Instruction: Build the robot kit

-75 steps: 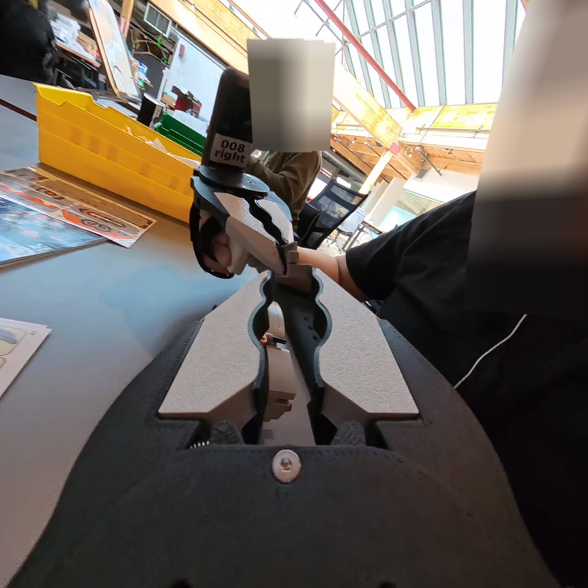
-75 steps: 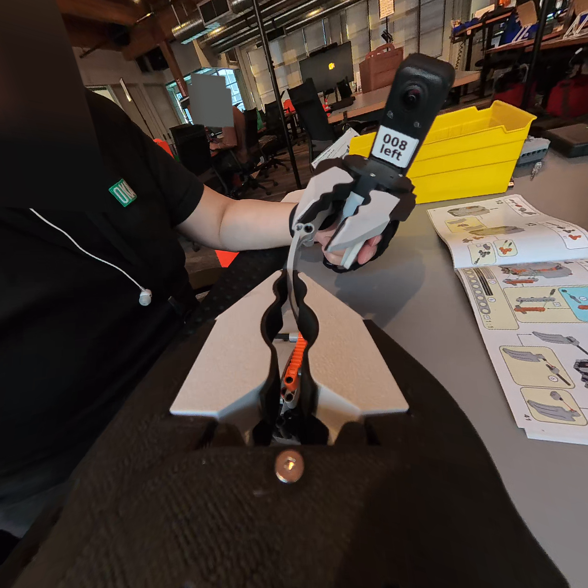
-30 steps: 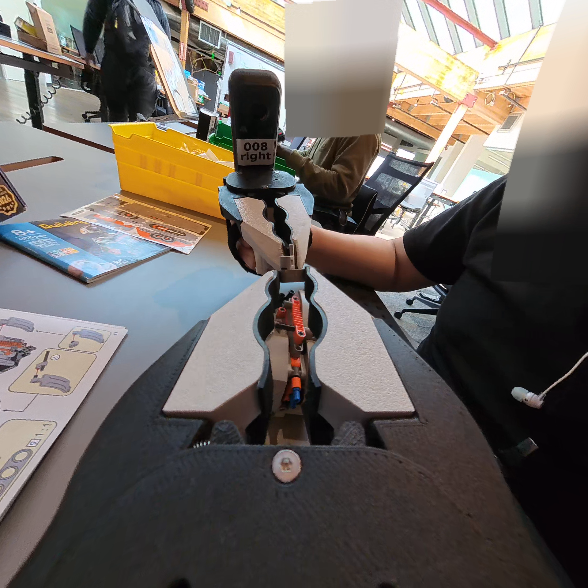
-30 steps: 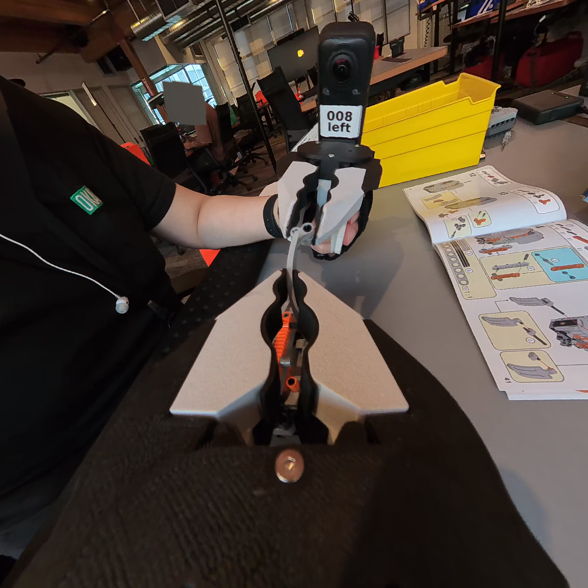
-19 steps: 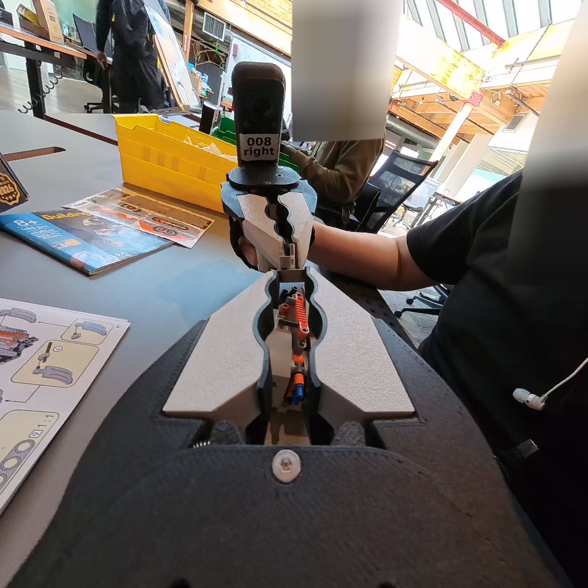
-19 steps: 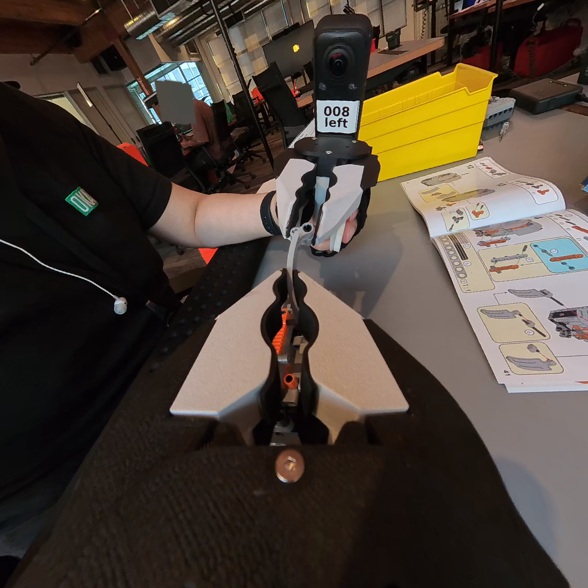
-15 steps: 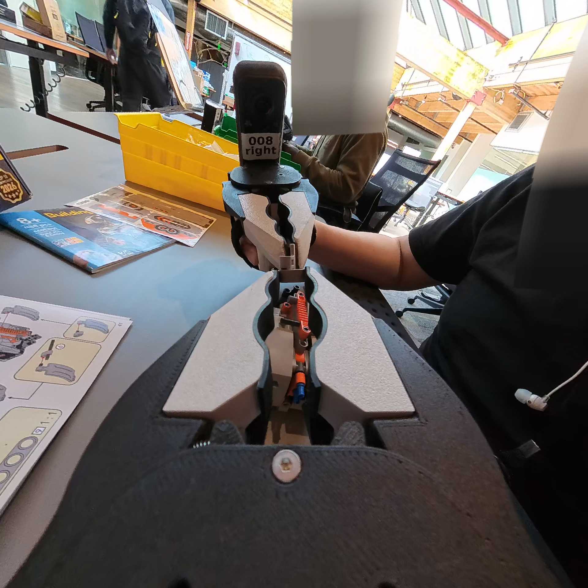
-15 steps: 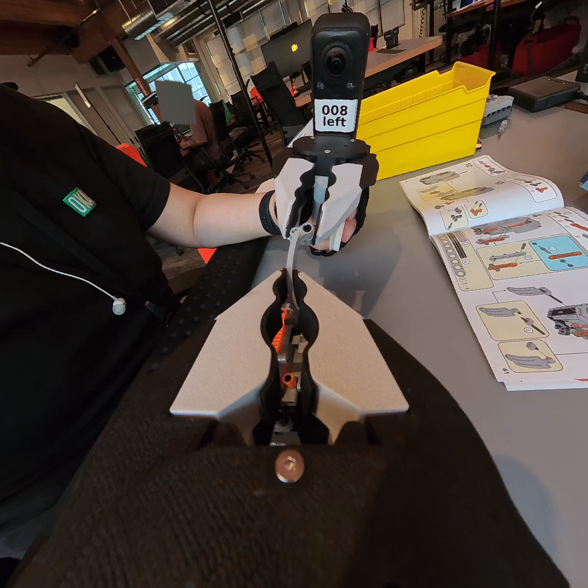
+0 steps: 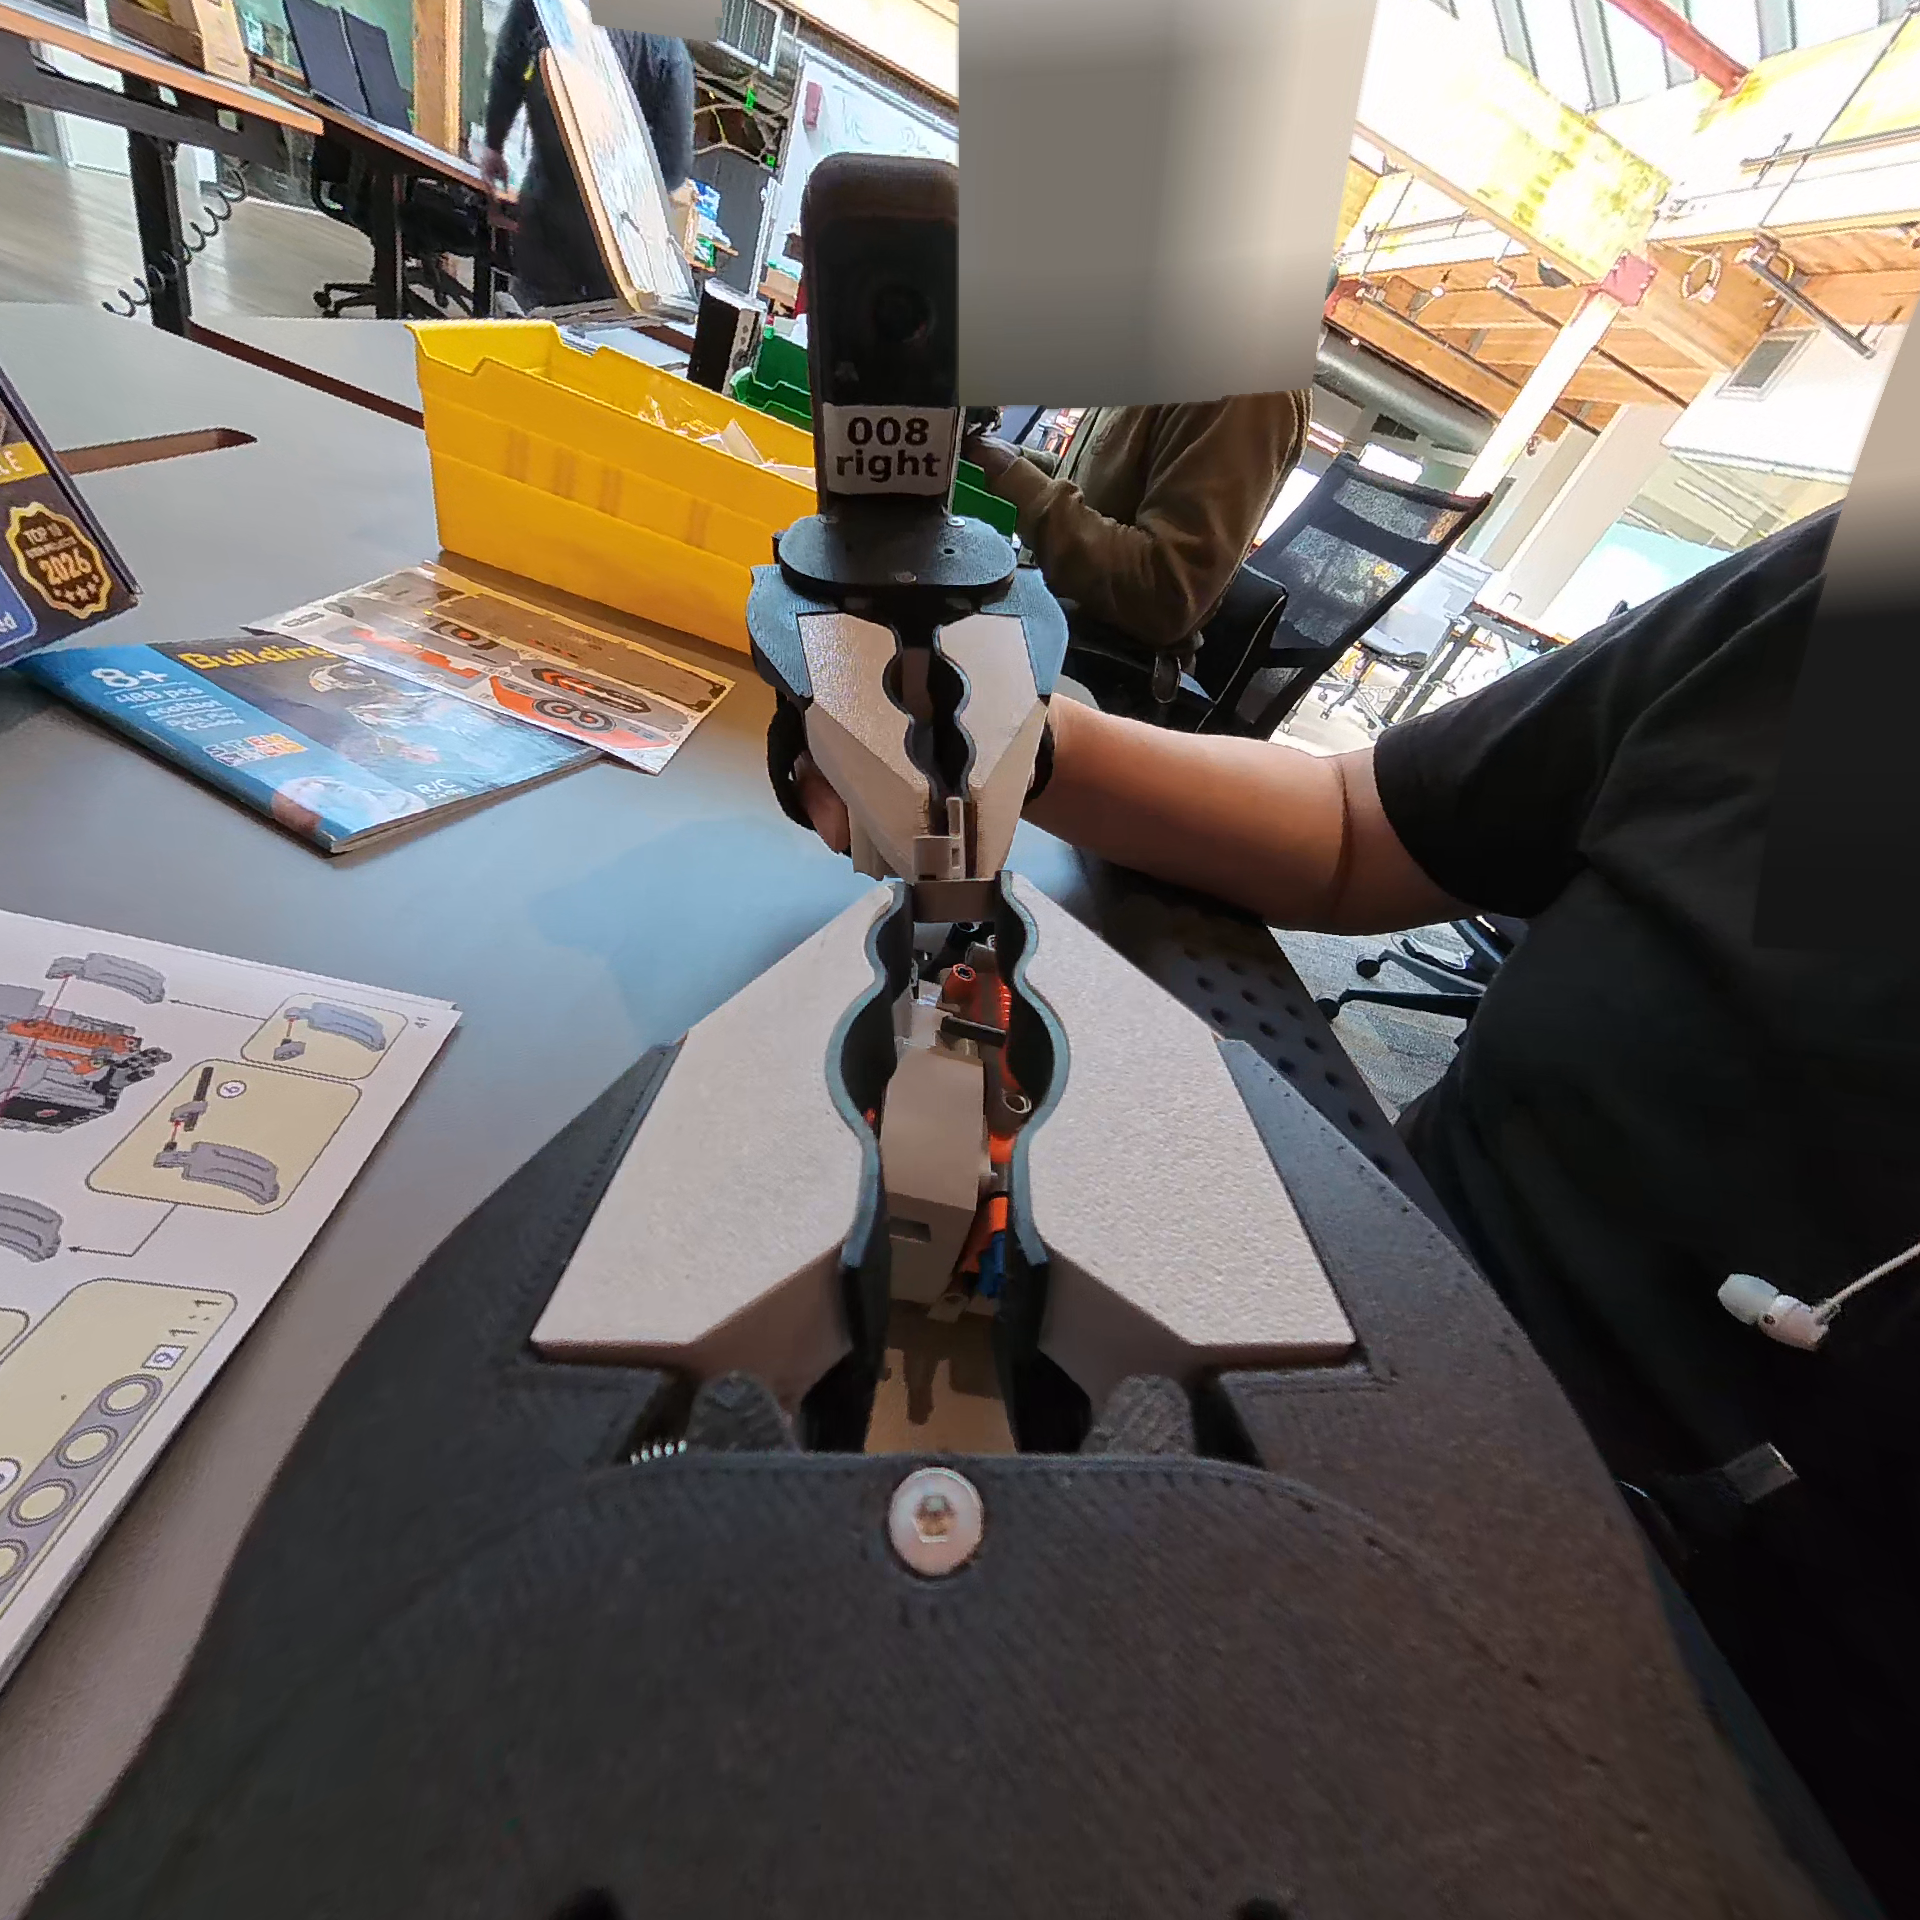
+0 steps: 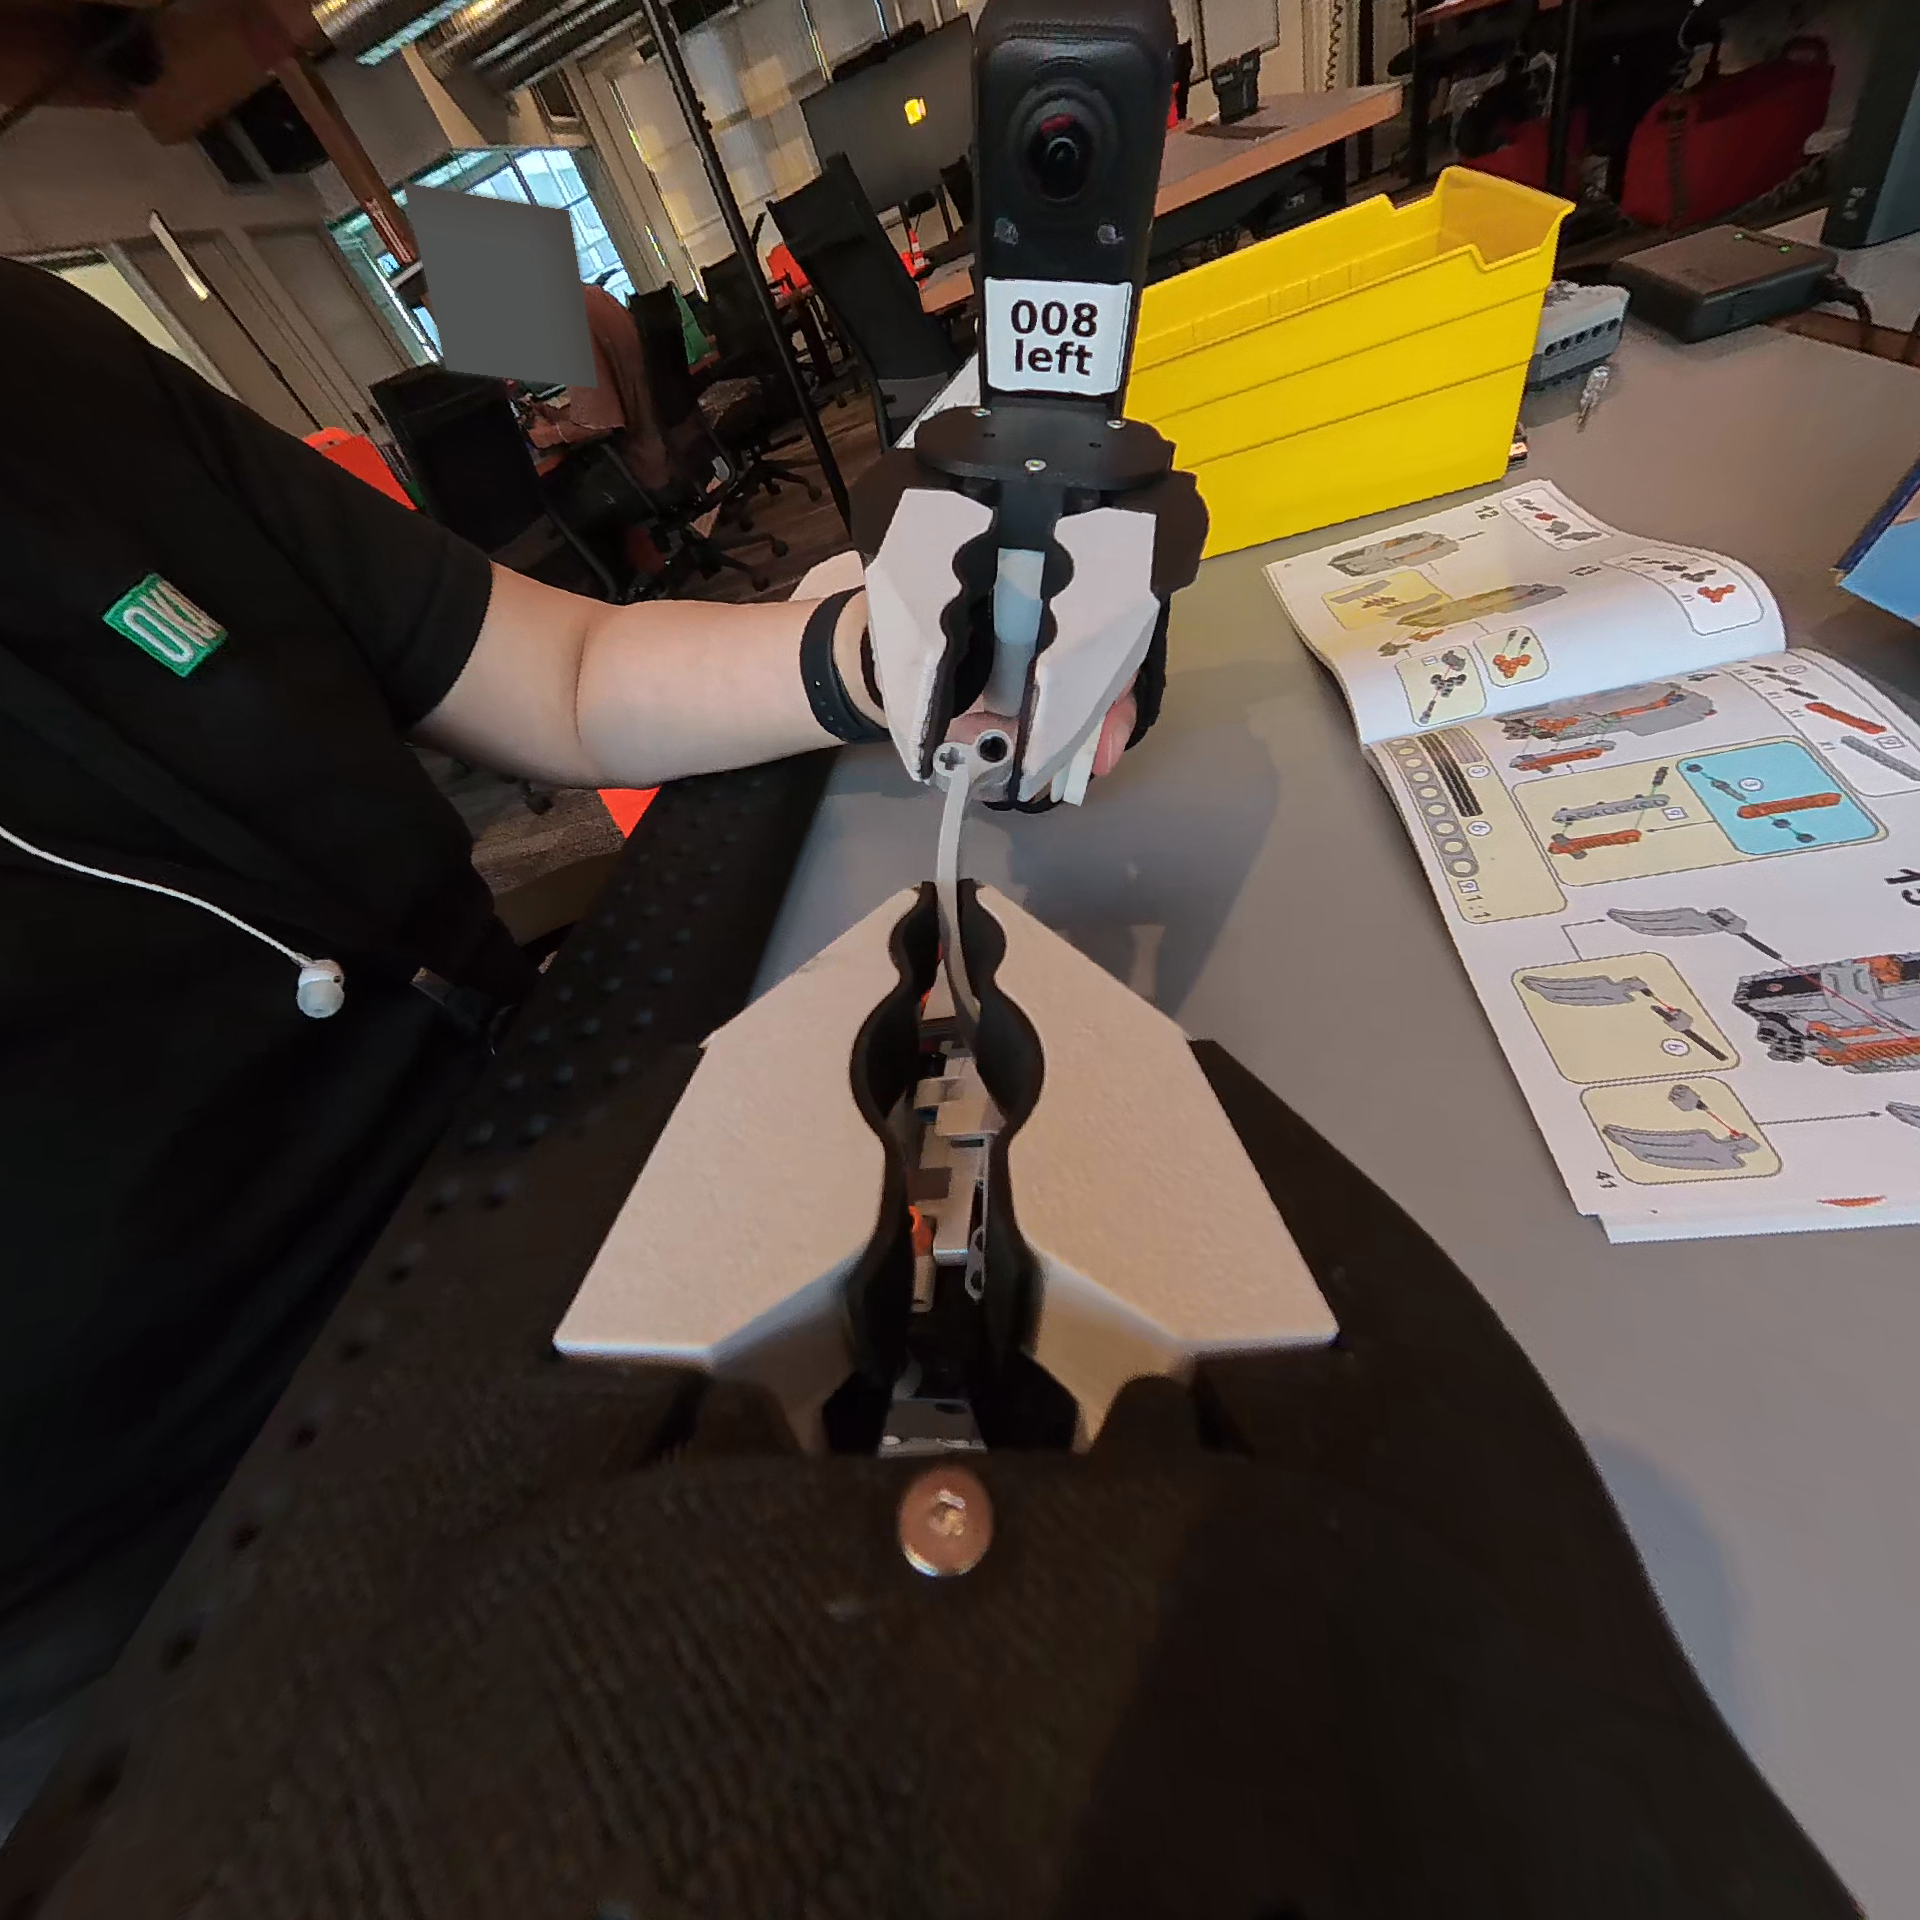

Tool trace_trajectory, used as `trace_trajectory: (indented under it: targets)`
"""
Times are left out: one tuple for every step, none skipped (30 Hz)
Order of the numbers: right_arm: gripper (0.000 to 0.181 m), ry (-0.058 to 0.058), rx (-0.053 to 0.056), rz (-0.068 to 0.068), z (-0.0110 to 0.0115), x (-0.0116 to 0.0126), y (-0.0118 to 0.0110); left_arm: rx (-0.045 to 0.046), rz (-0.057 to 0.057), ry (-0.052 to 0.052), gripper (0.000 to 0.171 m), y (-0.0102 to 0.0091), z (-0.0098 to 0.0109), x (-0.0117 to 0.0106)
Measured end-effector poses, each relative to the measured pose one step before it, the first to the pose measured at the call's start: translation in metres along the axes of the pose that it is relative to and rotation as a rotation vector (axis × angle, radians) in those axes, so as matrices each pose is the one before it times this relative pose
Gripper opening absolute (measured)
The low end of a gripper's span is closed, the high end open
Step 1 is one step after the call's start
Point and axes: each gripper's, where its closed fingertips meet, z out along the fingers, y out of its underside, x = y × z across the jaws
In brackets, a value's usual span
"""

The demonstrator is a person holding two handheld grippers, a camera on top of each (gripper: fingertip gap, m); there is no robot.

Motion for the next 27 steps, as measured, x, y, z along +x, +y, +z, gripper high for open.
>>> trace_trajectory:
  targets:
    - [0.001, 0.0005, 0.0018, -0.0002, -0.00009, 0.00005, -0.00031, 0.00034, -0.001, -0.0001, 0.013, -0.00008, 0.0, -0.00004]
    - [0.001, 0.0, 0.0021, -0.0002, -0.00018, -0.00005, -0.00043, -0.00066, -0.0011, 0.0003, 0.013, 0.00012, 0.00023, -0.00005]
    - [0.001, 0.0002, 0.0011, -0.0004, -0.00004, 0.00002, -0.00023, -0.00109, -0.0004, 0.0001, 0.013, 0.00022, 0.00012, -0.00002]
    - [0.001, -0.0008, -0.0017, -0.0002, -0.00001, -0.00029, 0.00028, -0.00027, -0.0001, 0.0005, 0.013, 0.00014, 0.0002, 0.0001]
    - [0.001, -0.002, -0.0012, -0.0002, 0.00002, -0.00036, 0.00018, 0.00074, -0.0008, 0.0011, 0.013, -0.00005, 0.00004, 0.00009]
    - [0.0, -0.003, 0.001, 0.0012, 0.00017, -0.0005, -0.00016, 0.00196, -0.0017, 0.0016, 0.013, -0.00032, -0.0001, 0.0002]
    - [0.0, -0.005, 0.0016, 0.0044, 0.00031, -0.0006, -0.0003, 0.00278, -0.0023, 0.0022, 0.012, -0.00043, -0.00029, 0.00005]
    - [0.0, -0.0007, 0.0023, 0.0048, 0.00023, 0.00004, -0.0005, 0.00297, -0.0029, 0.0013, 0.013, -0.00046, -0.00028, -0.00005]
    - [0.0, 0.0032, 0.0018, 0.0016, 0.0001, 0.0005, -0.00041, 0.00295, -0.0028, 0.0, 0.013, -0.00039, -0.00039, -0.00035]
    - [0.0, 0.0032, -0.0006, -0.0016, 0.00021, 0.00026, -0.00017, 0.00225, -0.0031, 0.0017, 0.013, -0.00013, -0.00024, -0.0002]
    - [0.0, 0.0008, -0.0015, -0.0019, 0.00024, -0.00036, -0.00006, 0.0023, -0.0044, 0.0043, 0.013, -0.00008, -0.00026, 0.00014]
    - [0.0, 0.001, -0.0014, -0.0016, 0.00023, -0.00029, -0.00021, 0.00338, -0.0059, 0.0049, 0.012, -0.0002, -0.0001, 0.00018]
    - [0.0, 0.0029, -0.002, -0.001, 0.0001, 0.00015, -0.00008, 0.00319, -0.0061, 0.0027, 0.013, -0.00011, -0.00024, -0.00023]
    - [0.0, 0.005, -0.003, -0.0004, 0.00005, 0.00056, 0.00021, 0.00169, -0.004, -0.0019, 0.013, 0.00007, -0.00021, -0.00082]
    - [0.0, 0.0066, -0.0022, -0.0002, -0.00018, 0.001, 0.00019, 0.00199, -0.001, -0.006, 0.013, -0.00009, -0.00047, -0.00138]
    - [0.0, 0.0024, -0.0012, 0.0005, -0.00051, 0.00066, 0.00002, 0.00339, -0.0015, -0.0081, 0.014, -0.00022, -0.00058, -0.00174]
    - [0.0, 0.0019, 0.0018, 0.0044, -0.00098, 0.00075, -0.00032, 0.00419, -0.0054, -0.0099, 0.017, -0.00037, -0.00073, -0.00233]
    - [0.0, 0.0101, 0.0037, 0.0079, -0.00161, 0.00221, -0.00042, 0.00524, -0.0076, -0.0097, 0.02, -0.00072, -0.00124, -0.00263]
    - [0.0, 0.0177, 0.003, 0.0128, -0.00219, 0.00396, -0.00017, 0.00747, -0.0075, -0.011, 0.021, -0.00087, -0.00157, -0.00293]
    - [0.0, 0.0216, 0.0026, 0.0167, -0.00244, 0.00484, -0.00009, 0.01061, -0.0072, -0.0164, 0.021, -0.00141, -0.00199, -0.00393]
    - [0.0, 0.0218, 0.0033, 0.0164, -0.00284, 0.00514, -0.00032, 0.0136, -0.0088, -0.0206, 0.02, -0.00174, -0.00227, -0.00466]
    - [0.0, 0.0259, 0.0014, 0.0152, -0.00326, 0.00587, -0.00038, 0.01466, -0.0114, -0.0192, 0.02, -0.00175, -0.00239, -0.00486]
    - [0.0, 0.0363, -0.0061, 0.0164, -0.00392, 0.00756, -0.0001, 0.01315, -0.012, -0.0149, 0.019, -0.00153, -0.00243, -0.00433]
    - [0.0, 0.0527, -0.0089, 0.0137, -0.00458, 0.01013, -0.00083, 0.01106, -0.0092, -0.0118, 0.017, -0.00124, -0.00231, -0.00397]
    - [0.0, 0.07, -0.0103, 0.0114, -0.00559, 0.01259, -0.00275, 0.01108, -0.0044, -0.0094, 0.015, -0.00112, -0.00224, -0.00342]
    - [0.0, 0.0827, -0.0004, 0.0091, -0.00664, 0.01368, -0.00747, 0.012, 0.0, -0.0083, 0.013, -0.00132, -0.00213, -0.0028]
    - [0.0, 0.086, 0.0158, 0.0042, -0.00799, 0.01238, -0.01416, 0.01165, 0.0034, -0.0078, 0.011, -0.00135, -0.00193, -0.00242]
